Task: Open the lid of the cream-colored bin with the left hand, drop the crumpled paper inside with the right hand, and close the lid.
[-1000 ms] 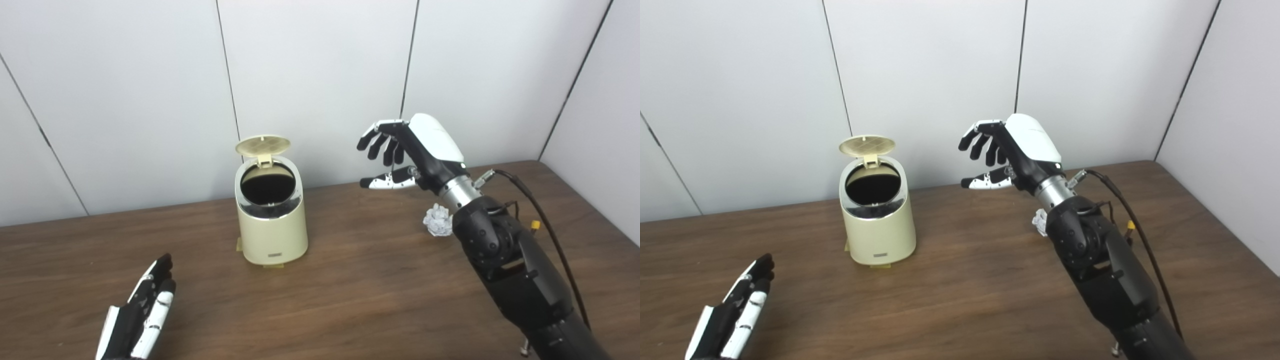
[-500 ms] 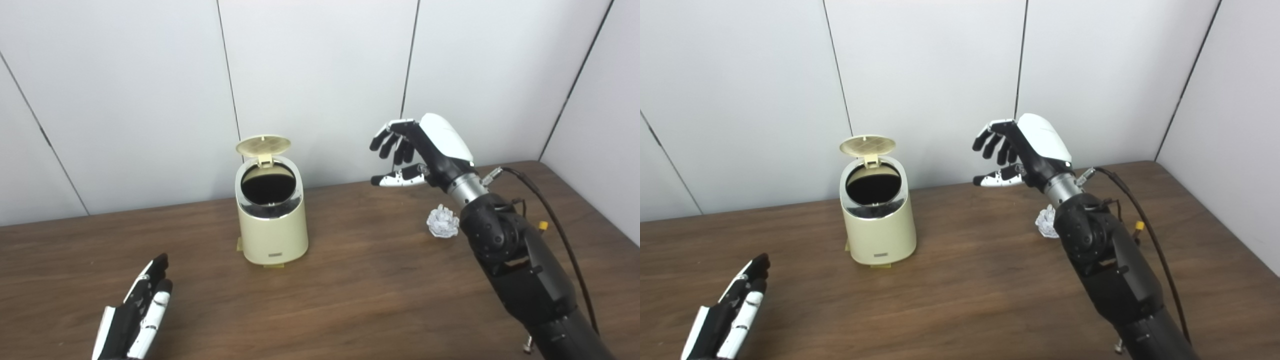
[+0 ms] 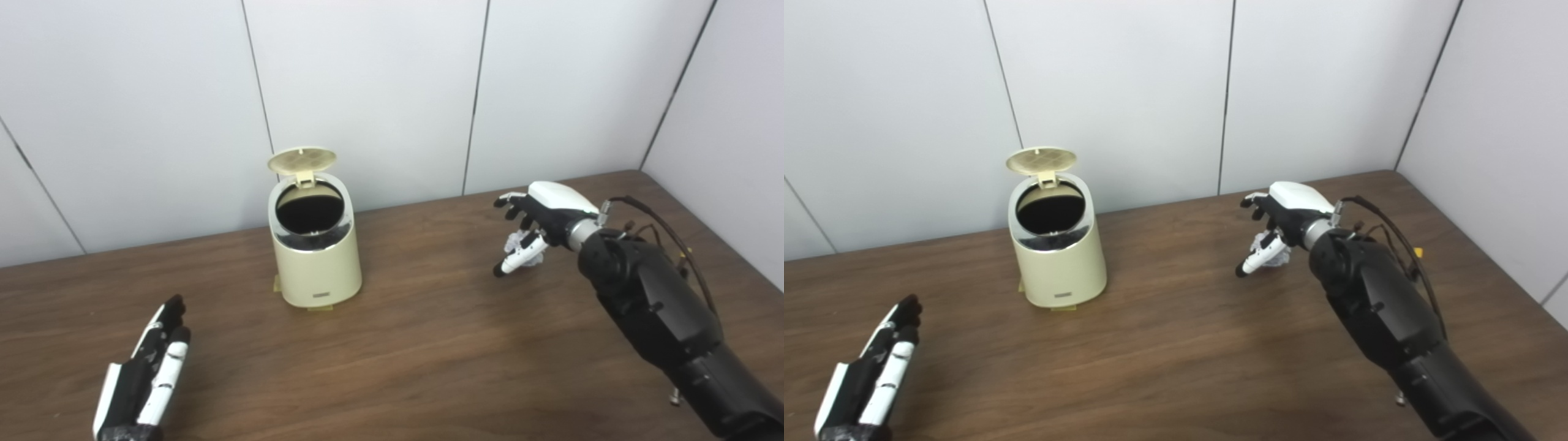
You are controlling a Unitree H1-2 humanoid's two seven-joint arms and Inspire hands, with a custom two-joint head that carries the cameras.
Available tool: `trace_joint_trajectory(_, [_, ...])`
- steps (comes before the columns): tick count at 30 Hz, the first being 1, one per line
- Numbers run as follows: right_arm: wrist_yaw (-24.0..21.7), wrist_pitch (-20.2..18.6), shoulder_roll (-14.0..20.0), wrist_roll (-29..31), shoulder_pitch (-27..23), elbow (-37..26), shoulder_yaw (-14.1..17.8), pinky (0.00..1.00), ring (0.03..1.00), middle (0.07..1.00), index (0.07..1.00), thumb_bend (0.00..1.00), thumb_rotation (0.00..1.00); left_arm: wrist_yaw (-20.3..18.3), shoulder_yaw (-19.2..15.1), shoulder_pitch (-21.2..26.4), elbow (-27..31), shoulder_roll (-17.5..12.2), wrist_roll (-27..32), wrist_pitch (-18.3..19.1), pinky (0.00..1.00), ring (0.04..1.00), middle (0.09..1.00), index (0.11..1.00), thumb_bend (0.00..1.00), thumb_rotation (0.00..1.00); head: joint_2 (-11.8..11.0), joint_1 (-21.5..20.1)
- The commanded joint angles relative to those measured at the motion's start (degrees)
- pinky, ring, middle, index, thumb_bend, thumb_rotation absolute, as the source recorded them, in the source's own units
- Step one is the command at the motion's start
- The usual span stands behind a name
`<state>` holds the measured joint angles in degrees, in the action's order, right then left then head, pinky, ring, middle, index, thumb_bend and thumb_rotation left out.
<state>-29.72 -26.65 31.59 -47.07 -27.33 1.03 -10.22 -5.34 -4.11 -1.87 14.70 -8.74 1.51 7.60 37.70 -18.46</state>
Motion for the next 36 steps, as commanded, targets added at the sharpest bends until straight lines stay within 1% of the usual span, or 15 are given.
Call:
trace_joint_trajectory(1, [1.2,-0.2,0.5,-1.4,-2.2,-0.2,1.0,0.52,0.708,0.801,0.867,1.0,0.32,-0.1,0.1,1.7,2.9,-0.9,-0.6,-0.4,1.0,0.986,0.964,0.977,0.49,0.74,0.1,-0.3])
trace_joint_trajectory(7, [1.3,-0.2,0.2,-3.1,-2.2,2.3,0.6,0.47,0.661,0.778,0.86,1.0,0.27,-0.3,0.1,2.0,3.0,-1.5,0.1,-0.6,1.0,0.983,0.965,0.978,0.45,0.74,0.3,-1.3])
trace_joint_trajectory(8, [1.7,-0.2,0.4,-3.2,-2.2,2.8,0.3,0.41,0.576,0.692,0.853,1.0,0.27,-0.4,0.0,2.0,3.0,-1.5,0.2,-0.7,1.0,0.987,0.968,0.977,0.46,0.74,0.3,-1.3])
trace_joint_trajectory(9, [2.0,-0.2,0.4,-3.5,-2.2,3.5,0.0,0.38,0.547,0.662,0.851,1.0,0.28,-0.4,-0.1,2.0,3.0,-1.5,0.4,-0.5,1.0,0.988,0.97,0.977,0.46,0.74,0.3,-1.4])
trace_joint_trajectory(11, [2.5,-0.1,0.1,-3.3,-2.1,3.7,0.0,0.44,0.615,0.708,0.847,1.0,0.27,-0.4,-0.2,2.0,3.0,-1.6,0.5,-0.3,1.0,0.991,0.973,0.976,0.46,0.74,0.4,-1.7])
trace_joint_trajectory(12, [3.2,0.3,0.1,-2.7,-2.0,4.2,0.1,0.4,0.567,0.656,0.837,1.0,0.25,-0.4,-0.2,2.0,2.8,-1.7,0.5,-0.4,1.0,0.99,0.973,0.976,0.46,0.74,0.4,-1.7])
trace_joint_trajectory(14, [4.5,0.8,-0.2,-1.9,-2.0,5.2,0.1,0.41,0.585,0.662,0.827,1.0,0.24,-0.5,-0.2,2.1,2.8,-1.9,0.3,-0.5,1.0,0.992,0.974,0.978,0.46,0.74,0.5,-1.9])
trace_joint_trajectory(17, [6.4,1.1,-0.5,-1.2,-2.1,6.2,0.0,0.33,0.48,0.586,0.809,1.0,0.22,-0.5,-0.2,2.0,3.3,-1.8,0.5,0.0,1.0,0.996,0.97,0.981,0.45,0.74,0.6,-2.0])
trace_joint_trajectory(22, [8.6,1.3,-0.3,-0.2,-2.4,6.9,-0.1,0.36,0.5,0.6,0.8,1.0,0.22,-0.5,-0.3,2.0,3.4,-2.1,0.4,-0.2,1.0,1.0,0.972,0.979,0.45,0.74,0.8,-2.2])
trace_joint_trajectory(24, [9.2,0.8,-0.3,0.2,-2.5,7.1,0.1,0.3,0.435,0.55,0.794,1.0,0.2,-0.6,-0.3,2.0,3.3,-2.2,0.4,-0.3,1.0,1.0,0.97,0.983,0.44,0.74,0.9,-2.4])
trace_joint_trajectory(26, [9.2,0.1,0.0,-0.6,-2.5,6.4,-0.1,0.38,0.542,0.638,0.781,1.0,0.2,-0.6,-0.3,2.0,3.4,-2.2,0.5,0.1,1.0,0.999,0.972,0.983,0.43,0.75,1.0,-2.6])
trace_joint_trajectory(31, [7.0,-0.2,1.2,-1.8,-2.8,4.7,-0.4,0.49,0.632,0.691,0.773,1.0,0.21,-0.5,-0.1,2.2,3.3,-2.1,0.3,0.2,1.0,0.999,0.975,0.983,0.44,0.75,1.1,-2.9])
trace_joint_trajectory(32, [6.9,-0.1,1.4,-1.8,-2.8,4.8,-0.4,0.39,0.521,0.579,0.771,1.0,0.22,-0.6,-0.1,2.2,3.2,-2.0,0.4,0.1,1.0,0.997,0.975,0.986,0.44,0.75,1.1,-2.9])
trace_joint_trajectory(35, [6.9,-0.2,1.3,-1.0,-2.6,3.6,0.9,0.34,0.465,0.517,0.771,1.0,0.23,-0.7,0.0,2.3,3.5,-1.8,0.3,0.5,1.0,0.991,0.973,0.989,0.43,0.76,1.1,-2.9])
trace_joint_trajectory(36, [6.9,-0.2,1.2,-1.0,-2.5,3.0,1.3,0.36,0.499,0.543,0.771,1.0,0.23,-0.6,-0.1,2.3,3.6,-1.7,0.3,0.8,1.0,0.993,0.973,0.987,0.44,0.76,1.3,-2.9])
